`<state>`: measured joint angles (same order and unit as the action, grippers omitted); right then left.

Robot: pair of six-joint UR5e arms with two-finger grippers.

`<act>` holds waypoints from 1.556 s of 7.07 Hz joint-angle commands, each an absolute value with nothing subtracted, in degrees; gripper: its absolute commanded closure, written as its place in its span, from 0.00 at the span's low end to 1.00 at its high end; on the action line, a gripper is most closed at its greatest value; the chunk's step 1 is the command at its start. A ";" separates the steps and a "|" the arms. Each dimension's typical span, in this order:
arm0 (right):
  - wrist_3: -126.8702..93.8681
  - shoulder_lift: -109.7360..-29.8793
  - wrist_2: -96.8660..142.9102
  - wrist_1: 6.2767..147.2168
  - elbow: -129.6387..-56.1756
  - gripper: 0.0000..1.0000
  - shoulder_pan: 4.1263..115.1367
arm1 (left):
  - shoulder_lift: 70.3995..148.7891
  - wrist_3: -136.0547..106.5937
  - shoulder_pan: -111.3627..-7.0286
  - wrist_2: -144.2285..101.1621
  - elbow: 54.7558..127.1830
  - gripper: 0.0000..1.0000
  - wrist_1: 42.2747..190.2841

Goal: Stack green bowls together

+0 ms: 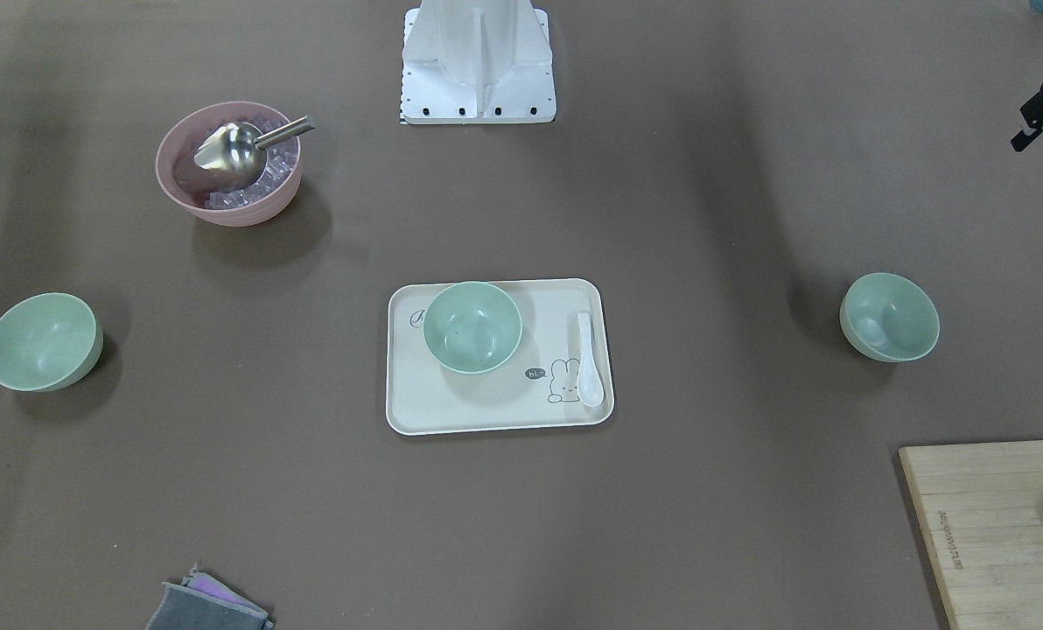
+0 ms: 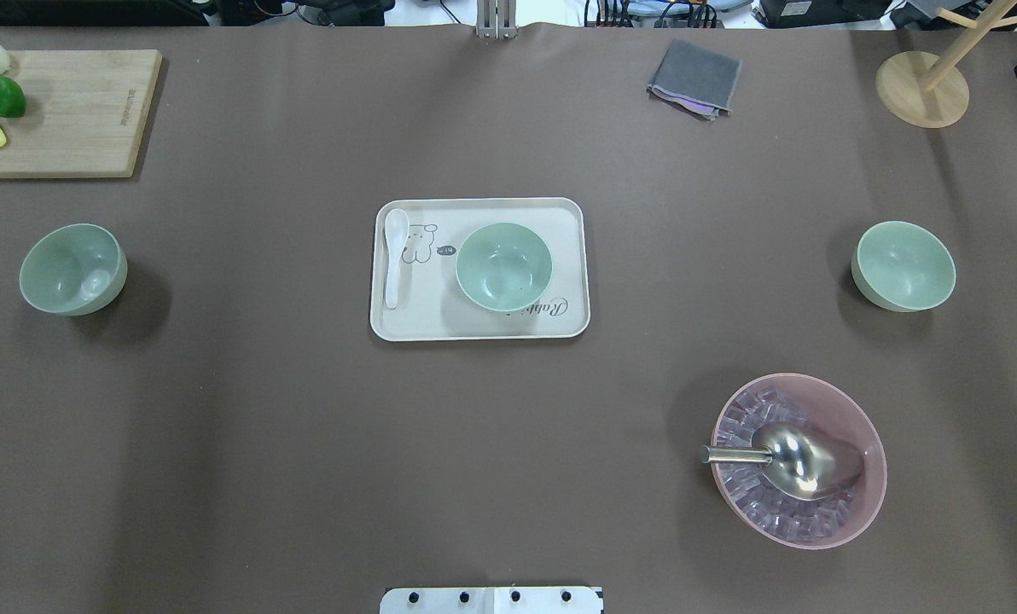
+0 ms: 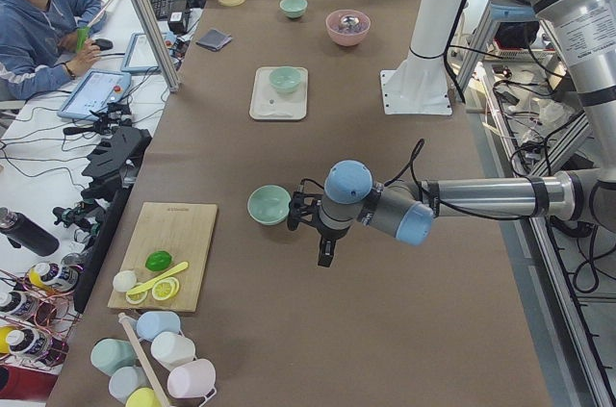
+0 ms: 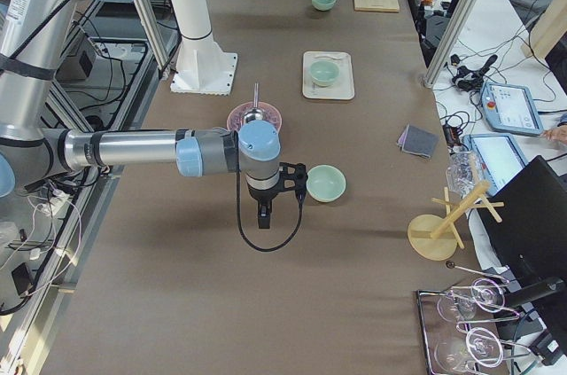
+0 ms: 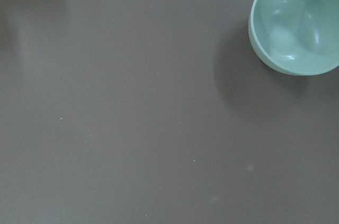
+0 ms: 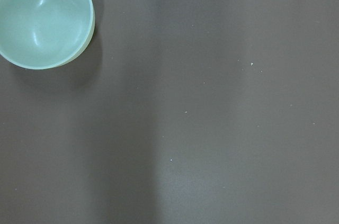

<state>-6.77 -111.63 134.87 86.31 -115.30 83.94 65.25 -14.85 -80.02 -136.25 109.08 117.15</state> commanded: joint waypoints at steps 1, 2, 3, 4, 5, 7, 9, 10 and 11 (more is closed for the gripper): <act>-6.77 -111.62 135.18 86.31 -115.31 0.00 83.85 | 65.13 -15.03 -79.98 -136.32 109.07 0.02 117.16; -7.46 -111.10 135.09 86.31 -115.14 0.00 83.59 | 65.30 -15.20 -79.89 -136.06 109.07 0.02 117.16; -8.17 -108.48 135.00 86.48 -114.01 0.00 83.15 | 65.91 -15.38 -79.63 -135.79 108.90 0.03 117.16; -11.22 -100.89 135.00 86.48 -108.34 0.00 81.49 | 67.22 -17.64 -79.54 -135.79 108.64 0.03 117.07; -12.55 -92.28 134.83 86.31 -100.80 0.01 79.13 | 67.24 -17.75 -79.54 -136.23 108.63 0.03 117.16; -13.70 -78.54 134.83 86.05 -86.89 0.03 75.09 | 66.80 -17.67 -79.45 -136.49 108.98 0.03 117.25; -22.51 -76.64 134.83 78.37 -82.72 0.06 69.81 | 67.15 -17.67 -79.37 -136.50 108.90 0.03 117.25; -26.42 -77.42 134.82 75.00 -82.62 0.08 68.83 | 67.15 -17.75 -79.37 -136.49 108.90 0.03 117.25; -26.45 -78.21 134.22 74.54 -81.92 0.09 67.43 | 67.24 -17.75 -79.28 -136.41 108.81 0.03 117.25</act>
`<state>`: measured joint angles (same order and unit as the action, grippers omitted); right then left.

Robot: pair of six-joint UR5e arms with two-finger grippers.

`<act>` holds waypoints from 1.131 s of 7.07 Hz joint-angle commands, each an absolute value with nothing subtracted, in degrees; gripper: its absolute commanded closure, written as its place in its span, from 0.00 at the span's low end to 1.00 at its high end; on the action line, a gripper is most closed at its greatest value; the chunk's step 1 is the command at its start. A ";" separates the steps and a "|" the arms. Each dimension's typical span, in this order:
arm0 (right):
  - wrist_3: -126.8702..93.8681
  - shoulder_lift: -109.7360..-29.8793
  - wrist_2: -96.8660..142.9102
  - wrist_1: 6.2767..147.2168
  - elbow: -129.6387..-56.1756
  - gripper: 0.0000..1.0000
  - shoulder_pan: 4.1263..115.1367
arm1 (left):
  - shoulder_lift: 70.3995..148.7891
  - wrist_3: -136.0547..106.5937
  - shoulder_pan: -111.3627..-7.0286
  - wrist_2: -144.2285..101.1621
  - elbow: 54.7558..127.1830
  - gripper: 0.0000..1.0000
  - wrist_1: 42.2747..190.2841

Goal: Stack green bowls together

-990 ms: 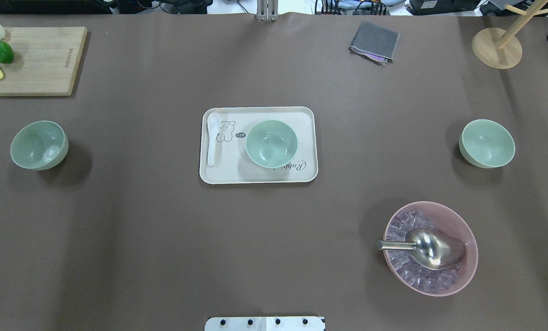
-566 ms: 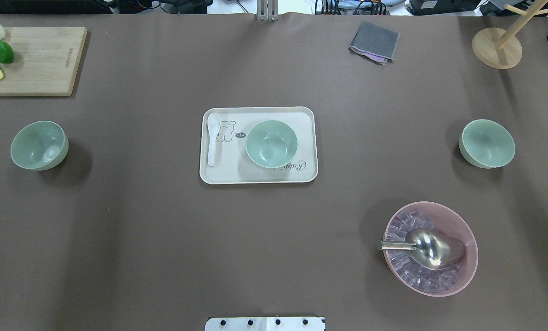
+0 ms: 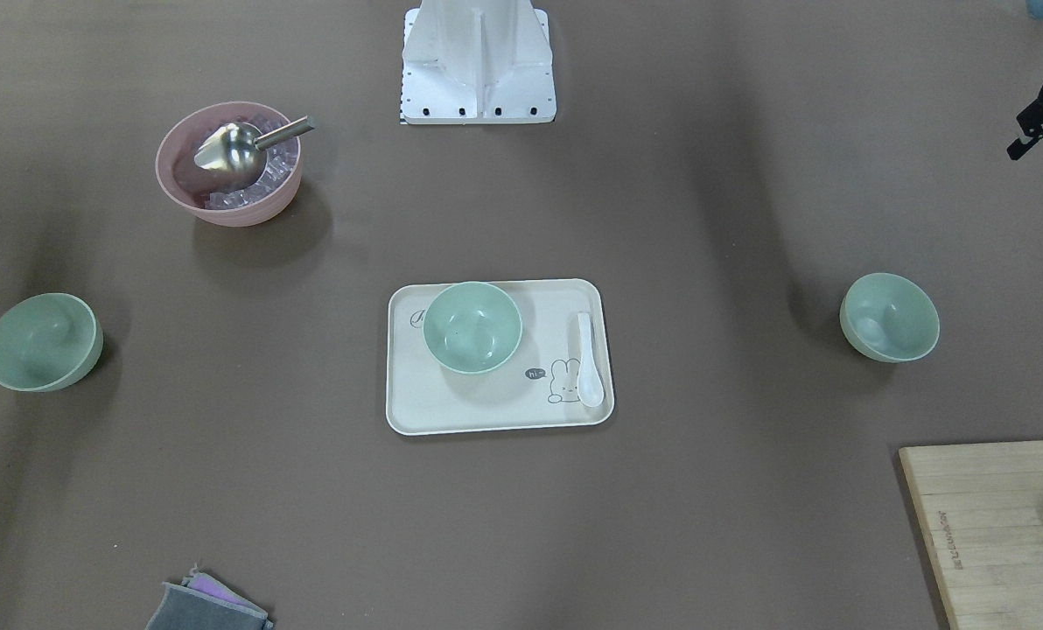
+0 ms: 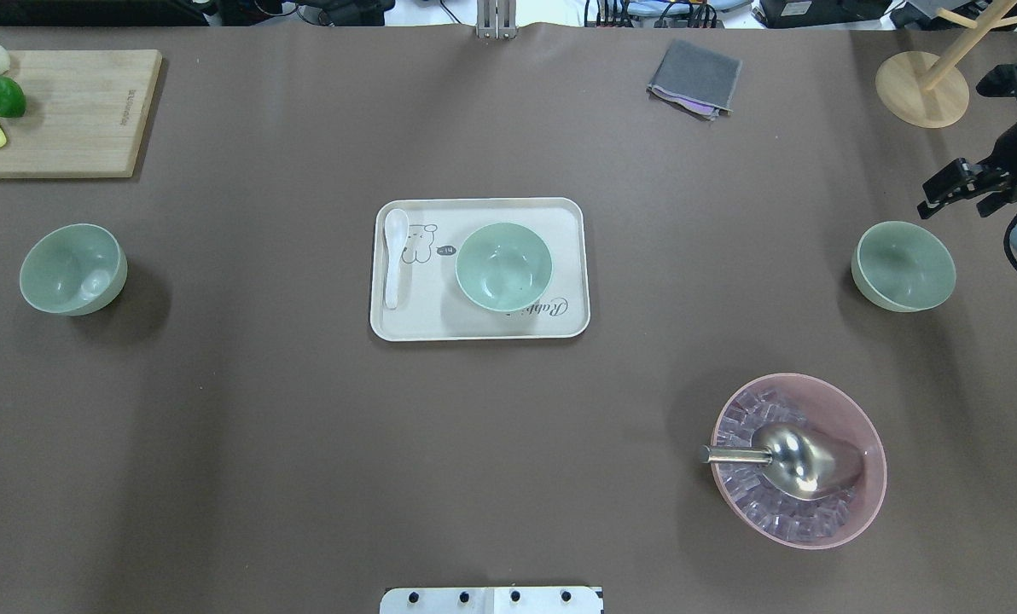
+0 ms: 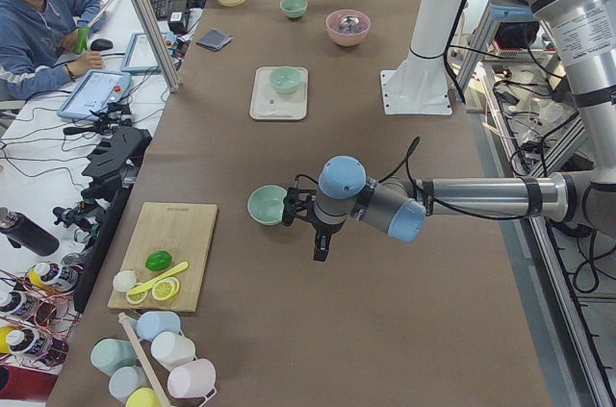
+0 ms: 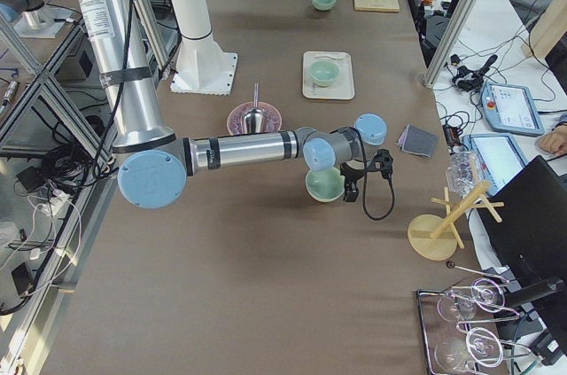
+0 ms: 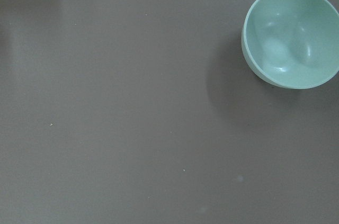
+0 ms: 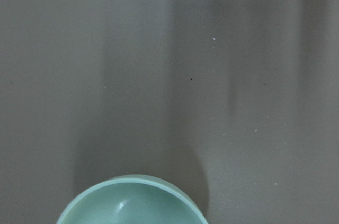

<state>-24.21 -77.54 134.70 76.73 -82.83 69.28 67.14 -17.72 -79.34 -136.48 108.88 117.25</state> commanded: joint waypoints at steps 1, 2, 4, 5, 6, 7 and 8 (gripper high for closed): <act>-26.28 -79.53 134.12 74.44 -82.00 0.10 67.41 | 67.15 -17.75 -79.19 -136.49 108.81 0.03 117.16; -26.45 -80.32 134.12 73.14 -81.57 0.10 66.89 | 67.15 -17.75 -79.19 -136.49 108.72 0.03 117.16; -26.63 -80.94 134.21 72.51 -80.60 0.40 66.27 | 67.15 -17.75 -79.19 -136.49 108.81 0.03 117.25; -26.80 -81.03 134.30 72.60 -80.60 0.60 66.18 | 67.24 -17.75 -79.19 -136.49 108.90 0.03 117.25; -26.81 -81.12 134.38 72.60 -80.51 1.00 66.09 | 67.93 -17.84 -79.02 -136.49 108.72 0.03 117.16; -26.81 -81.12 134.47 72.60 -80.94 1.00 66.09 | 70.38 -21.15 -77.19 -136.32 108.02 0.03 116.72; -26.98 -80.77 135.26 72.60 -82.51 1.00 66.09 | 73.53 -27.88 -74.04 -135.80 106.54 0.03 116.72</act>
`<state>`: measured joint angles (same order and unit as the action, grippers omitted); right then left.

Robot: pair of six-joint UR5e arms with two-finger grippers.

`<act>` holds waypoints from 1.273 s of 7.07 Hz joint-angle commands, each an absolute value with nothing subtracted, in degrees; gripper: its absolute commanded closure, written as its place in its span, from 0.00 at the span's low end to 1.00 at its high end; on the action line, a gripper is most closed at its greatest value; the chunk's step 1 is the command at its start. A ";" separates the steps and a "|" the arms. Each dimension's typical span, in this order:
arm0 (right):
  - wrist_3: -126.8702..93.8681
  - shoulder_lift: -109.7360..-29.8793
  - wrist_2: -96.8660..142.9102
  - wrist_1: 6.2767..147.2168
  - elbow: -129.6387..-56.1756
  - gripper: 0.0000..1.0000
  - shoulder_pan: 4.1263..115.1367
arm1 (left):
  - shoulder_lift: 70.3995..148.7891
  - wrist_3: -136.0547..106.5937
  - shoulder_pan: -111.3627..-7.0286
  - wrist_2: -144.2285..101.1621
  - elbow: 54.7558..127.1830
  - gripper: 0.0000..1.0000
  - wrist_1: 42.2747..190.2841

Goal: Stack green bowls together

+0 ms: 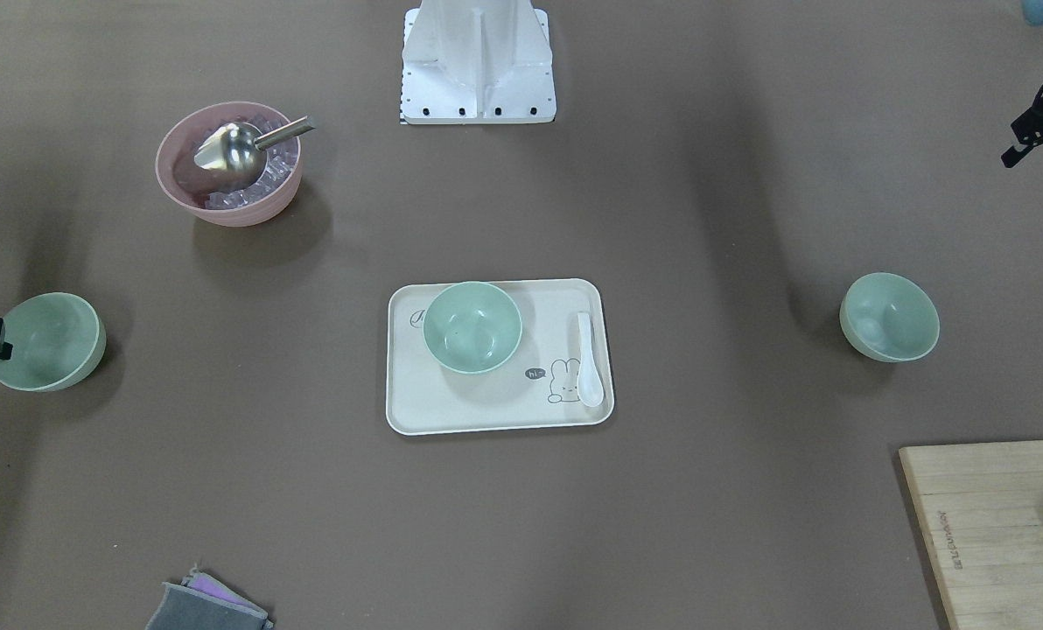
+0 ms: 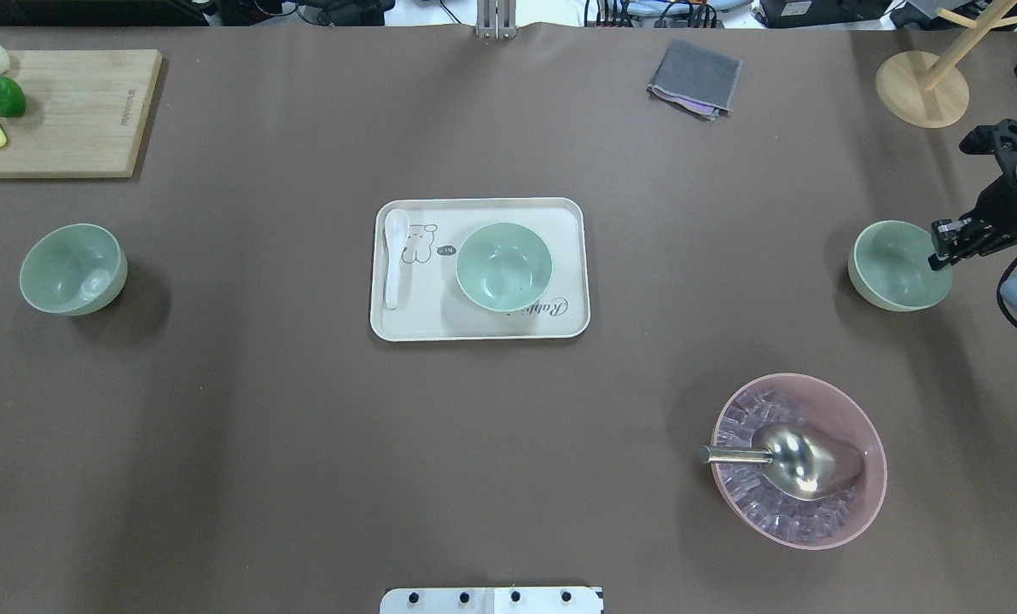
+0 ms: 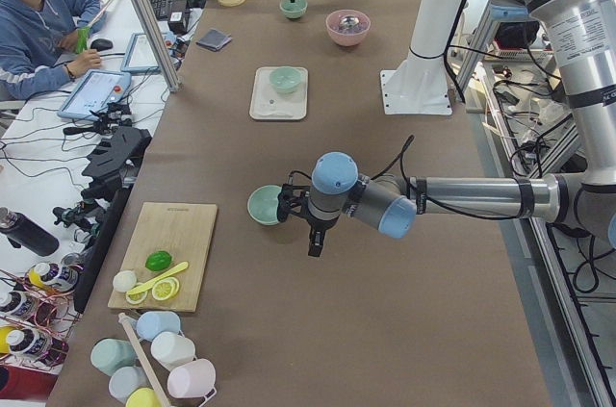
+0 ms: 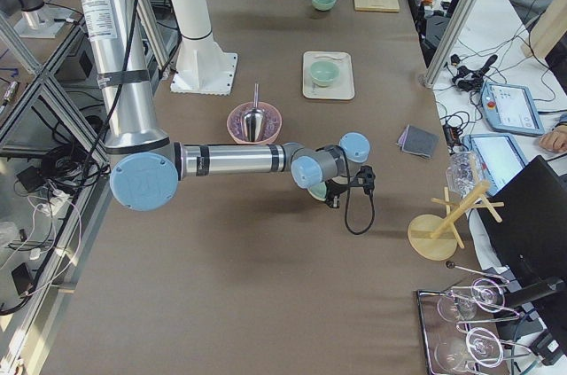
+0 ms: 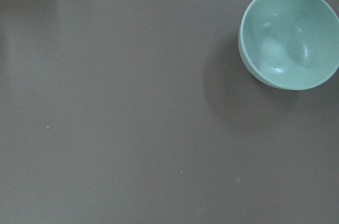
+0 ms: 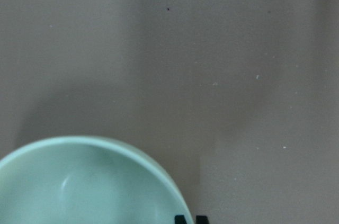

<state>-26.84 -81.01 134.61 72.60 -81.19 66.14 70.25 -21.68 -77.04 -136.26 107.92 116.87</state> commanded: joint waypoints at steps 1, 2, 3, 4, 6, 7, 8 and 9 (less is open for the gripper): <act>-29.42 -79.99 135.96 73.47 -85.40 1.00 66.01 | 77.04 -33.87 -70.52 -134.92 104.70 0.05 116.72; -36.75 -77.98 136.58 73.48 -88.04 1.00 65.66 | 80.30 -36.45 -68.05 -132.48 103.11 0.09 116.63; -44.74 -76.57 137.28 73.39 -91.37 1.00 63.39 | 85.12 -38.21 -66.98 -132.19 97.96 0.14 116.72; -53.35 -74.90 137.29 73.39 -94.80 1.00 60.76 | 89.17 -38.49 -66.80 -132.27 93.47 0.15 116.72; -63.15 -71.99 136.85 73.39 -99.11 1.00 57.15 | 96.74 -38.15 -66.27 -132.45 83.71 0.17 117.15; -67.02 -69.72 136.67 73.48 -99.84 1.00 55.65 | 97.64 -38.14 -65.05 -132.45 81.85 0.19 117.25; -71.15 -67.35 136.41 73.48 -99.93 1.00 53.98 | 97.99 -38.14 -64.52 -132.45 80.96 0.27 117.25; -74.50 -65.50 134.93 73.48 -100.63 1.00 52.05 | 98.00 -38.14 -64.51 -132.45 80.25 0.42 117.25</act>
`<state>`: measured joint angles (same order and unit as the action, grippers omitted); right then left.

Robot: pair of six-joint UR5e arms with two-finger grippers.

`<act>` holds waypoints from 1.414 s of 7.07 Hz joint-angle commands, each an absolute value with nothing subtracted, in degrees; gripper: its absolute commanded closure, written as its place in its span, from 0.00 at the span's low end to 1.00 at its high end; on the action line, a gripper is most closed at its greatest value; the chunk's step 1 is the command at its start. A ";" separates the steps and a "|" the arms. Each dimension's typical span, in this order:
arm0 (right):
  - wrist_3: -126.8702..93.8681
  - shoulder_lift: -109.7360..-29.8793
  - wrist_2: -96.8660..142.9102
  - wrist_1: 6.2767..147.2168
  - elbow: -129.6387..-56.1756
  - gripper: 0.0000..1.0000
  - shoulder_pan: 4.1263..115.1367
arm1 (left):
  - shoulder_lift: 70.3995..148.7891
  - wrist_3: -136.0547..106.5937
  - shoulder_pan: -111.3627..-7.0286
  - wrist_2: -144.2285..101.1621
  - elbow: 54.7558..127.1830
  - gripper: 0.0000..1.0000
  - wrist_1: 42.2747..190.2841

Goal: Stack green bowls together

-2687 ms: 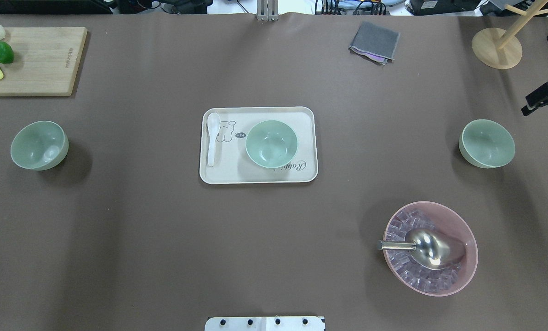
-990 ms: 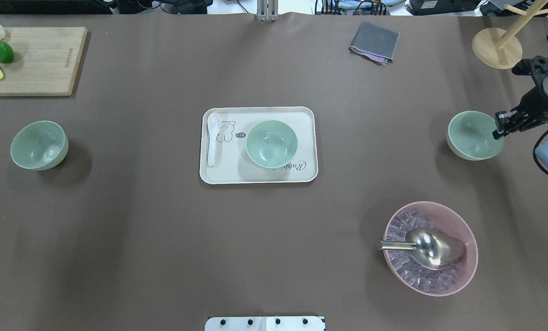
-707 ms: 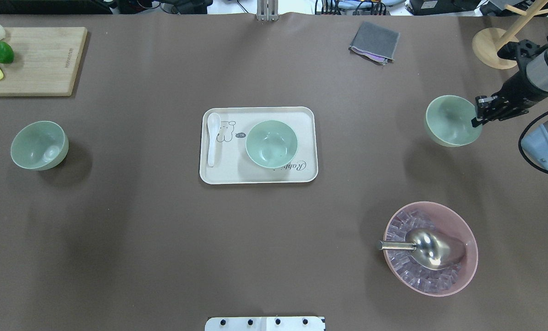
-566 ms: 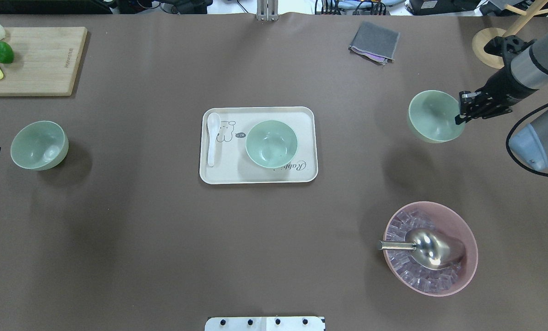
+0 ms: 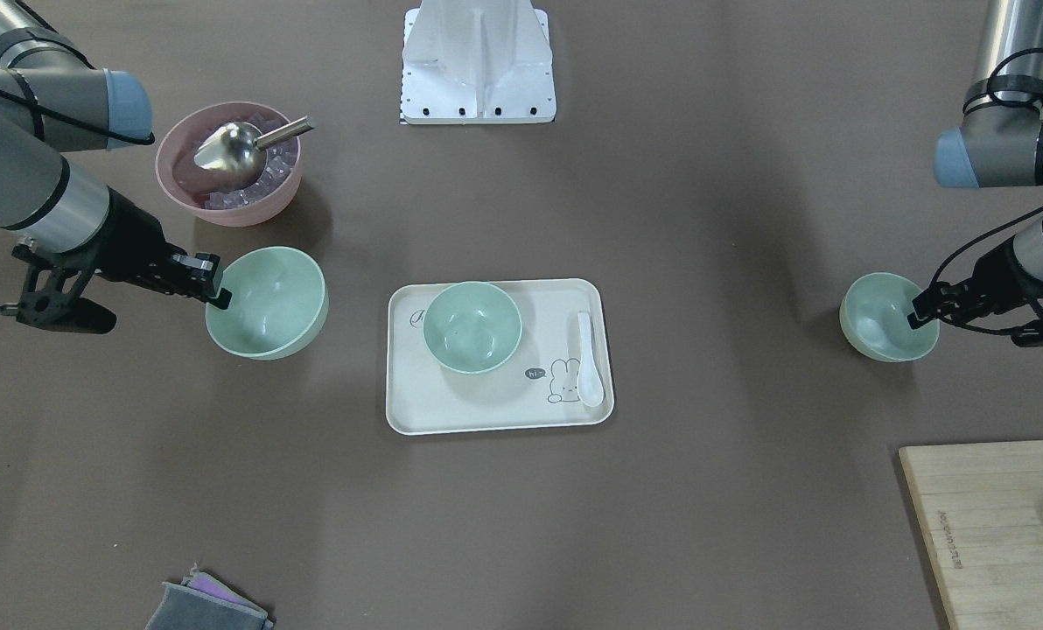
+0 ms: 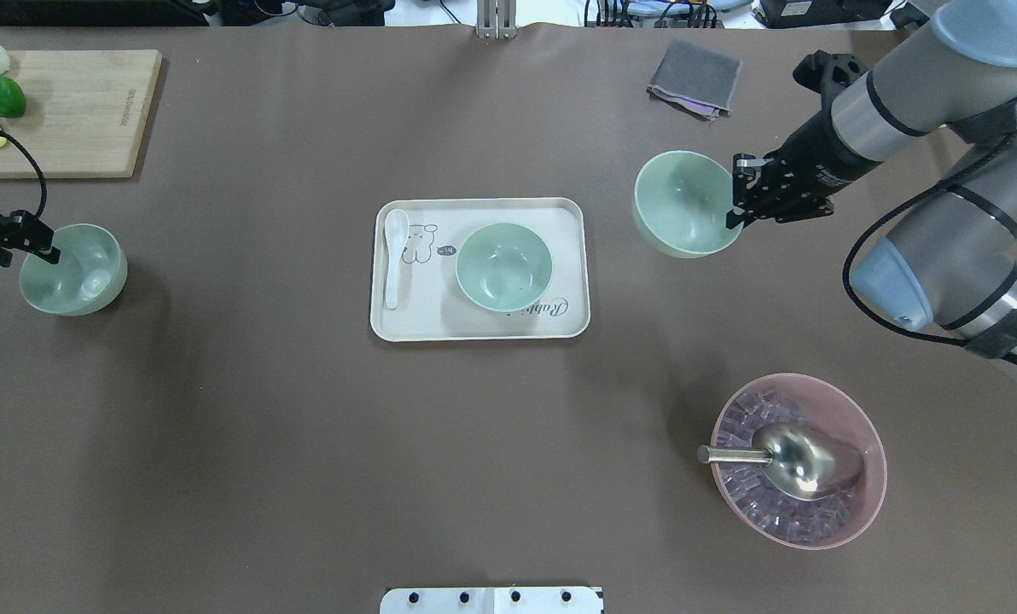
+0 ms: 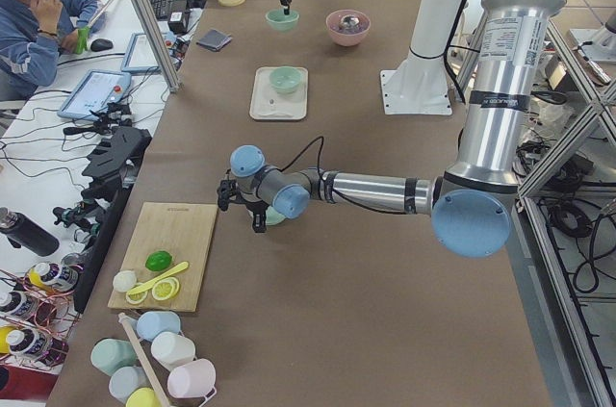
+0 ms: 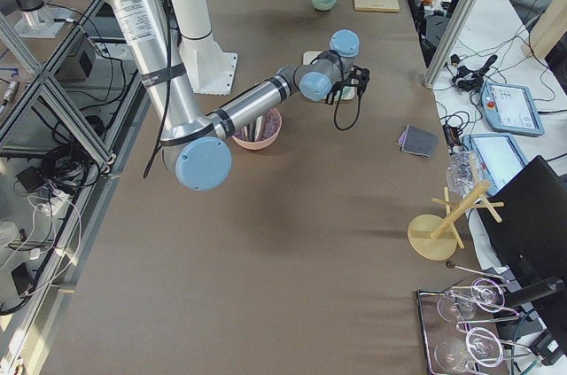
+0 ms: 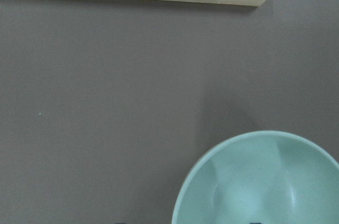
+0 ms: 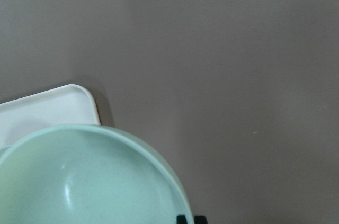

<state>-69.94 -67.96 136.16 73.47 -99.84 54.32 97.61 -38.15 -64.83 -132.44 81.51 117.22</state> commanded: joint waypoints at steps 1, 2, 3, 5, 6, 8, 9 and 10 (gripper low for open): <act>-78.53 -64.43 132.30 73.48 -102.37 1.00 49.33 | 98.00 -38.23 -64.42 -132.45 80.16 0.77 117.25; -81.36 -62.60 130.19 73.56 -102.65 1.00 46.96 | 98.17 -38.41 -64.42 -132.63 80.07 1.00 116.72; -83.47 -60.14 125.55 74.87 -102.48 1.00 43.28 | 98.87 -38.50 -64.51 -133.32 81.20 1.00 116.46; -84.28 -57.93 121.39 76.46 -101.70 1.00 39.39 | 103.67 -50.61 -64.42 -138.50 84.79 1.00 116.37; -84.11 -57.83 118.85 76.38 -100.65 1.00 38.42 | 106.15 -59.33 -60.51 -138.52 87.77 1.00 116.37; -83.85 -53.29 117.86 75.41 -93.11 1.00 38.41 | 111.94 -75.42 -54.96 -138.43 91.83 1.00 116.37; -83.93 -53.17 117.86 74.98 -92.38 1.00 38.23 | 113.45 -80.63 -52.50 -137.99 93.59 1.00 116.37; -83.94 -53.09 117.77 74.01 -91.15 1.00 38.15 | 113.81 -84.77 -50.64 -137.73 95.87 1.00 116.28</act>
